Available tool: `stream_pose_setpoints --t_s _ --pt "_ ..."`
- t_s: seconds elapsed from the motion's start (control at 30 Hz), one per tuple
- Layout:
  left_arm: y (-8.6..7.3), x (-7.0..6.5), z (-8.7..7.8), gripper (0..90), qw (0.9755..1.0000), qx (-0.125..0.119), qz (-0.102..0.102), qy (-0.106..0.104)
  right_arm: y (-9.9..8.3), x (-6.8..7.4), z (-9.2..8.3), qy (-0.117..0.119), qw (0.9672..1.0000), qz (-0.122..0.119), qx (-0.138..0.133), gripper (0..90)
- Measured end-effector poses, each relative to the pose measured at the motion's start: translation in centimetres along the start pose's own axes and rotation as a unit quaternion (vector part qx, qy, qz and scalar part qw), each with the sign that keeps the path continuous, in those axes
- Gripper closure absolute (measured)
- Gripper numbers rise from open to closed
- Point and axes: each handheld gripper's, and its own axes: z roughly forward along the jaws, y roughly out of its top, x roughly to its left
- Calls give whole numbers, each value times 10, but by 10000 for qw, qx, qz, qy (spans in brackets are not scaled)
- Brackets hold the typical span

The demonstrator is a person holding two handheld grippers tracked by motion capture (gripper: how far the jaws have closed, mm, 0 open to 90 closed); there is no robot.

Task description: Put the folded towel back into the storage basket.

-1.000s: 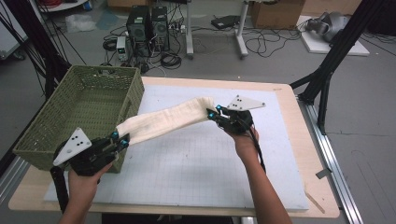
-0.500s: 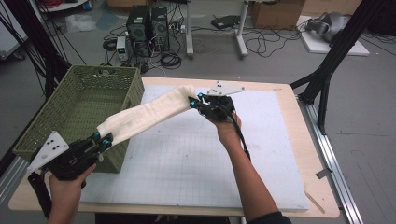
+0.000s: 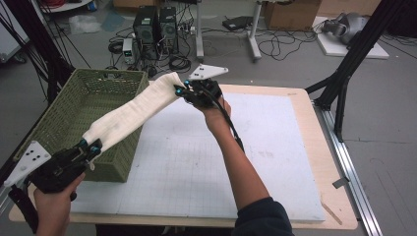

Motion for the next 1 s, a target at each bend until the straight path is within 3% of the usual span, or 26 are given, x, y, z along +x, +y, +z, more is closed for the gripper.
stream_pose_setpoints --t_s 0.57,1.0 --pt "2 17 -17 800 9992 -37 -16 402 36 12 71 50 10000 -78 -1 817" --pt "-2 32 -29 799 9966 56 -70 818 54 31 133 160 9995 -210 189 817"
